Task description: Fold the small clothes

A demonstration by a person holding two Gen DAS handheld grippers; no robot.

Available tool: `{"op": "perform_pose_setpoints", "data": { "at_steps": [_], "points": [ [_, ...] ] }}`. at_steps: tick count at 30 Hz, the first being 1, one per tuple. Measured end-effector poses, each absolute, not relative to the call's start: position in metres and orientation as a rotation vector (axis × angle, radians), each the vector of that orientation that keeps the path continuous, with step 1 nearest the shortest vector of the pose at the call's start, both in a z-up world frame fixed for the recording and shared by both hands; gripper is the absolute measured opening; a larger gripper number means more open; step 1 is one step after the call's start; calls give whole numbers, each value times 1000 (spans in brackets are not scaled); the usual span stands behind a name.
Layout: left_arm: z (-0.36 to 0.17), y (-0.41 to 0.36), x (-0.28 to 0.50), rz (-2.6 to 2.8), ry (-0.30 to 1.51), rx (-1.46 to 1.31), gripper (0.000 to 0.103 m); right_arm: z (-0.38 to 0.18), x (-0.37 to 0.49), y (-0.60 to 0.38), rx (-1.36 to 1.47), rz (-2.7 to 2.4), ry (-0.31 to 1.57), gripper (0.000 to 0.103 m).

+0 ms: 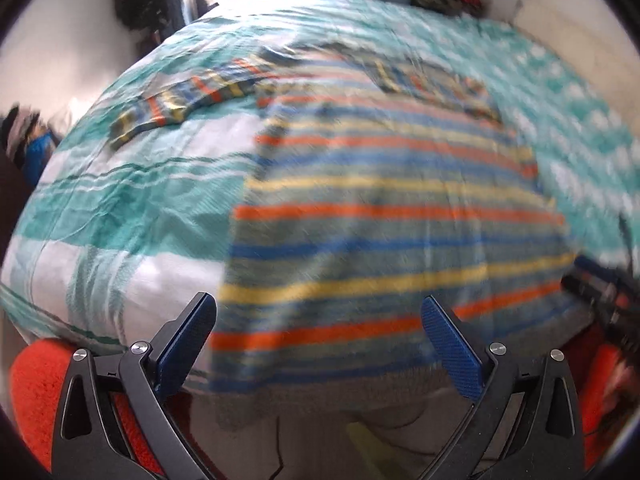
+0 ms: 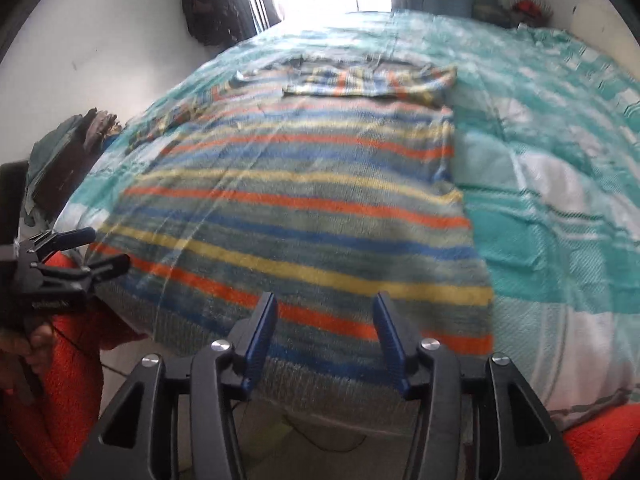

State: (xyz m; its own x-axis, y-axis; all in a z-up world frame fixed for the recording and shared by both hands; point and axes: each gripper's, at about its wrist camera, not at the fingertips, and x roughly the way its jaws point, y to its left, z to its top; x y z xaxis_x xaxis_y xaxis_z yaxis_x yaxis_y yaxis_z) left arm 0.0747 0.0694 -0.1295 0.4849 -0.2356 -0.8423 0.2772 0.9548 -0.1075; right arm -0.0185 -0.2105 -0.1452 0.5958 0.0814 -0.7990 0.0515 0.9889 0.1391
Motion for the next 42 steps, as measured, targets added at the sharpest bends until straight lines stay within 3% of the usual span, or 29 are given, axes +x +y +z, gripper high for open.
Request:
{"op": "perform_pose_setpoints", "data": {
  "at_steps": [7,13,15,20,22,23,24,32,38,42],
  "points": [
    [-111,176,196,-180,950,-283,102,-132,-11,-191,117,47,862,60],
    [-150,282,301,16,987,-602,99,-143,-7,-190,124,61,904,60],
    [-162,291,320,31,1023,-620,80,-147,-5,-192,129,58,915,60],
    [-191,280,350,0,1100,-569,65,-155,-1,-194,146,60,938,60],
    [-191,278,352,52,1100,-540,45,-156,1,-193,146,66,940,60],
    [-190,278,354,115,1118,-510,14,-157,2,-192,147,73,938,60],
    [-190,279,355,142,1128,-506,5,-156,2,-191,147,79,935,60],
    [-108,209,364,-25,972,-393,2,-148,-3,-195,186,98,886,60],
    [-40,49,360,-358,872,-234,2,-147,-3,-206,241,81,875,60],
    [-61,-63,349,-470,891,-103,2,-148,-4,-210,247,74,875,60]
  ]
}}
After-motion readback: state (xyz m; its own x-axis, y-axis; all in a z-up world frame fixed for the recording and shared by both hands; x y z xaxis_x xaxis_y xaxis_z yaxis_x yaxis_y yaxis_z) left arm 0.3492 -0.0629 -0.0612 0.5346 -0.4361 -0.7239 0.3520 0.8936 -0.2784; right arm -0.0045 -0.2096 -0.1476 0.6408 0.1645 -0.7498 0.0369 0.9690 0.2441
